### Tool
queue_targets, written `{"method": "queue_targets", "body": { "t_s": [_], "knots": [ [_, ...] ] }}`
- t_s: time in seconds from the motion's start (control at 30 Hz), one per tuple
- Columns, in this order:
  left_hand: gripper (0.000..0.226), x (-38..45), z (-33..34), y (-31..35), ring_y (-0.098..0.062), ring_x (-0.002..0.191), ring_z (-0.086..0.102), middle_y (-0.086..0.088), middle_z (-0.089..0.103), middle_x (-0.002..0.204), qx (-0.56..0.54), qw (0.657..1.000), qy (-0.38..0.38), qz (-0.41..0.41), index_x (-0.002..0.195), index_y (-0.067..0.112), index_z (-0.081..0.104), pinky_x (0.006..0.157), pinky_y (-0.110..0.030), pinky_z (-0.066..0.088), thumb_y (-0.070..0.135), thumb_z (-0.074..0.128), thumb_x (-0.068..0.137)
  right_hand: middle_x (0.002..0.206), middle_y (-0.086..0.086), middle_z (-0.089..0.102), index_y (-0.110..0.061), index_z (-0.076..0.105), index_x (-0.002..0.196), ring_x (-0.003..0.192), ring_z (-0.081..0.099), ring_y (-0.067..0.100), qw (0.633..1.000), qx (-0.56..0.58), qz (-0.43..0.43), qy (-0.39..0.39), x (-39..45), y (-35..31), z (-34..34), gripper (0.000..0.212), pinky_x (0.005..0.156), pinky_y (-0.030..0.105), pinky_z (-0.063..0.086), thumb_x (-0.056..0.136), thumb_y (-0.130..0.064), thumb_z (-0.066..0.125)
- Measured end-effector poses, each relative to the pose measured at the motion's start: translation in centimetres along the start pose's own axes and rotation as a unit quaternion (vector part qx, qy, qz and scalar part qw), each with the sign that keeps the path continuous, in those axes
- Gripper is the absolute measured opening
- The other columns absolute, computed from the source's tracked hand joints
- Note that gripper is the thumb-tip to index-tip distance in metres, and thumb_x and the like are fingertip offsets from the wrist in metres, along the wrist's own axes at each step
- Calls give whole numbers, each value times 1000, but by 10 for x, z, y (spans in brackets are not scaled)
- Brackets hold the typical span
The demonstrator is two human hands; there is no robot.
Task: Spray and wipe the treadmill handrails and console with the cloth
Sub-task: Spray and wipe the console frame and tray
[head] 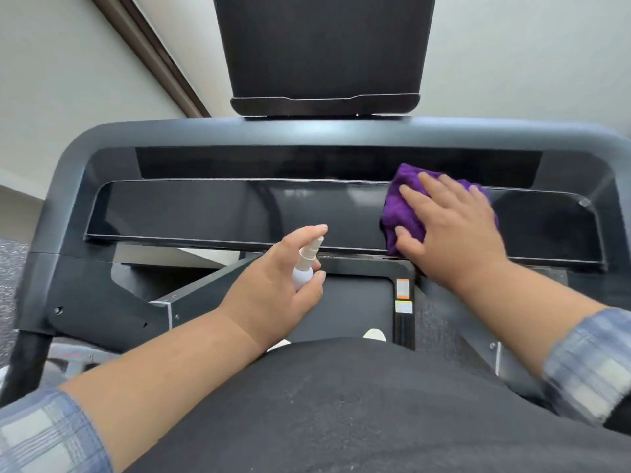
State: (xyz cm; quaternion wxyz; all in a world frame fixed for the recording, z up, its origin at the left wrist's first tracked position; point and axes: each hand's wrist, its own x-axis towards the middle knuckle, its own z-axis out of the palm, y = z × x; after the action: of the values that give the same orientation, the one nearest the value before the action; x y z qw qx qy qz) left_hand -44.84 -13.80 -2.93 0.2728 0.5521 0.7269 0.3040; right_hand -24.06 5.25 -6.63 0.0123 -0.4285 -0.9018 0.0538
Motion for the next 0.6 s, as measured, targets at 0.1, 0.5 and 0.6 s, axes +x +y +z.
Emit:
{"method": "queue_targets", "body": {
  "t_s": [0.1, 0.5, 0.6],
  "knots": [
    [63, -6, 1, 2, -9, 88, 63, 24, 59, 102, 7, 1000, -1, -13, 129, 71, 30, 79, -17, 47, 38, 58, 85, 156, 5, 41, -29, 48, 145, 142, 35, 32, 999, -10, 32, -19, 3, -7, 1, 71, 115, 58, 23, 83, -63, 39],
    [71, 15, 19, 27, -6, 86, 63, 23, 61, 99, 28, 999, 29, -18, 132, 60, 34, 83, -33, 52, 17, 70, 88, 165, 1, 21, -31, 28, 155, 152, 12, 30, 989, 41, -124, -73, 43, -80, 6, 74, 119, 57, 7, 88, -61, 38],
    [72, 24, 29, 35, -6, 79, 63, 24, 61, 99, 22, 999, 18, -13, 128, 70, 31, 78, -29, 51, 23, 67, 89, 160, 0, 33, -34, 39, 151, 148, 25, 30, 996, 19, -71, -52, 16, -17, -2, 73, 118, 57, 16, 85, -66, 38]
  ]
}}
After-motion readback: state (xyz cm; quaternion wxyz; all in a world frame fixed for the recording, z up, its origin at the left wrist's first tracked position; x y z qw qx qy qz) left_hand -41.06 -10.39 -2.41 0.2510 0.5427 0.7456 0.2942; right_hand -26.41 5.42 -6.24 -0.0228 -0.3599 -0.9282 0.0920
